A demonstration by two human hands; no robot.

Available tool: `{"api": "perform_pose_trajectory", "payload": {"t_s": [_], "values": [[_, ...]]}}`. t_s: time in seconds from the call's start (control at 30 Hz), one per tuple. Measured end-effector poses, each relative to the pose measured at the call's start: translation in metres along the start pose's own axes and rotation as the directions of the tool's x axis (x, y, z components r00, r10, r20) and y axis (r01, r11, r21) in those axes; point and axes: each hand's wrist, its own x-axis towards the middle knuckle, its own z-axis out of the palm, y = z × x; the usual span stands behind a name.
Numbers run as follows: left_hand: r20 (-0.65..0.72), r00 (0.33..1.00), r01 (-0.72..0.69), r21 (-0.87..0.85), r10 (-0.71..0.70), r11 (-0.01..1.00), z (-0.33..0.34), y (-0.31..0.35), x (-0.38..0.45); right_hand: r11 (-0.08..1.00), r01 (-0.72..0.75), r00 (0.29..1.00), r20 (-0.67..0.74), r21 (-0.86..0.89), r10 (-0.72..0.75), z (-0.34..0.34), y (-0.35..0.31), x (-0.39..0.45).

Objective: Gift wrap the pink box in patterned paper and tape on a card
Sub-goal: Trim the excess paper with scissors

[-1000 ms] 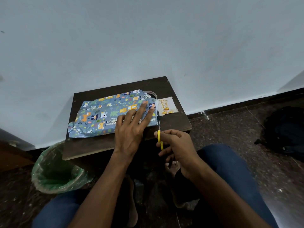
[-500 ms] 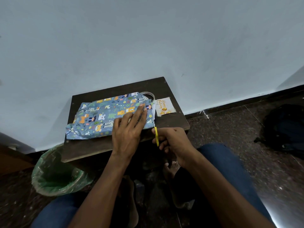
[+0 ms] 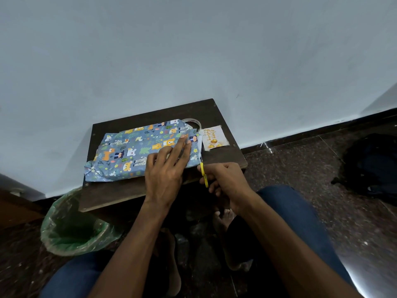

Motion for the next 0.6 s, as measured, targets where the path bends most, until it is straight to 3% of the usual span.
{"api": "perform_pose_trajectory", "payload": {"t_s": [0.6], "values": [[0.007,1.0,-0.015,0.009,0.015,1.0,0.0004,0.0006,0.0001,1.0,-0.027,0.999,0.024,0.015,0.027,-0.0021,-0.0014,0.0011]]}}
